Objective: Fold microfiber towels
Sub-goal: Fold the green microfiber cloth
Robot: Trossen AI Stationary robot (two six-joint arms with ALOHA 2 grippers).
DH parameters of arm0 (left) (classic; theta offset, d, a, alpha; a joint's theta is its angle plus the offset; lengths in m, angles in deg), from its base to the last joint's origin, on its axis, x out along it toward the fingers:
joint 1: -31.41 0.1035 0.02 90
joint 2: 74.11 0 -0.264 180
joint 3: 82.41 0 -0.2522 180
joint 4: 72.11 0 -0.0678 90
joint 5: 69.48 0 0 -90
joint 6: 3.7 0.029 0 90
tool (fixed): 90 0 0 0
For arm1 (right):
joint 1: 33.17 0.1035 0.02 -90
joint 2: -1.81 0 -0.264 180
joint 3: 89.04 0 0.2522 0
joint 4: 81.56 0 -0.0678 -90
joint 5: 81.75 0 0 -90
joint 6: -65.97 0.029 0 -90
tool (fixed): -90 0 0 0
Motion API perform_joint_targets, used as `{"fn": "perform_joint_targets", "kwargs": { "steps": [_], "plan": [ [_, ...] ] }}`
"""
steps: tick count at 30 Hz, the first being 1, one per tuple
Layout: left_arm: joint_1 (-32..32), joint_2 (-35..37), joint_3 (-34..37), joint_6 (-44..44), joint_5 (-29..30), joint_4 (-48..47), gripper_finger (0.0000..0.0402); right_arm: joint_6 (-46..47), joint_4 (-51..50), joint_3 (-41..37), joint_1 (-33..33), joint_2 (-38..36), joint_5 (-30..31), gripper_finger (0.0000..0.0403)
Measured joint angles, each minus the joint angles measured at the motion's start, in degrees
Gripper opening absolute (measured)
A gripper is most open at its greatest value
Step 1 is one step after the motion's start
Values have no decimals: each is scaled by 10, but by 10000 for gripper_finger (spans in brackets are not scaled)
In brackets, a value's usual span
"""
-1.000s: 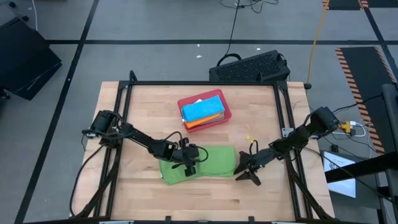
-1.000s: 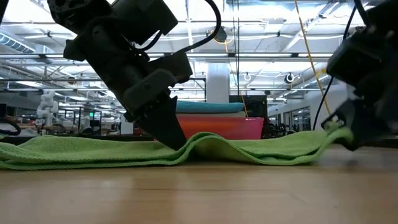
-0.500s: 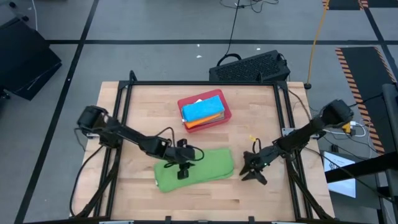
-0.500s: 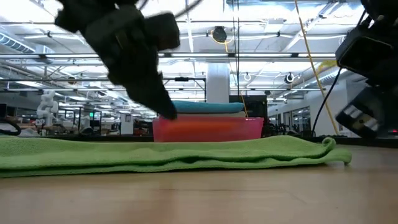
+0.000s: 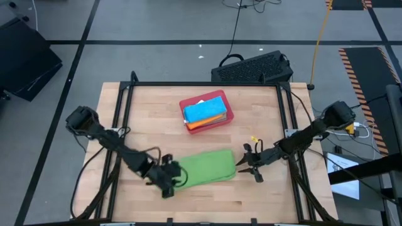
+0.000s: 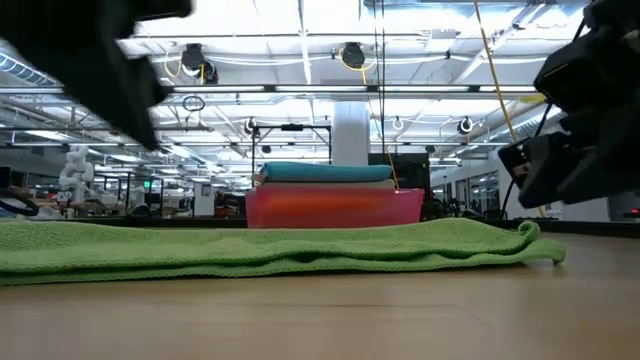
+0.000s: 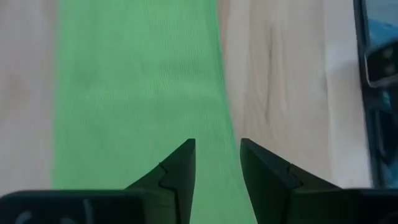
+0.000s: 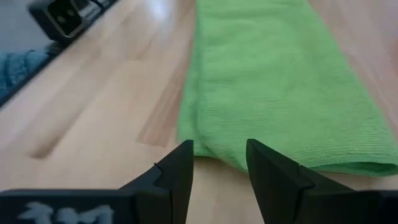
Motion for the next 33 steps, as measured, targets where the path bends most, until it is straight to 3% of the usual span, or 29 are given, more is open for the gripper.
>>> {"fn": "perform_joint_targets", "kwargs": {
  "steps": [4, 8, 14, 27, 33],
  "plan": [
    [-53, -1, 0, -95, 7, -26, 127, -19, 18, 0, -20, 27, -26, 138],
    [-104, -1, 0, -130, 43, -31, 127, -18, 31, 0, -30, 46, -70, 138],
    [-157, -6, 0, -199, 77, -92, 127, 5, 70, 0, -29, 65, -74, 138],
    [-190, -75, -1, -272, 73, -109, 127, 35, 23, 34, -29, 69, -64, 138],
    [-187, -80, 0, -301, 32, -121, 127, 50, 18, 35, -29, 69, -76, 138]
  ]
}}
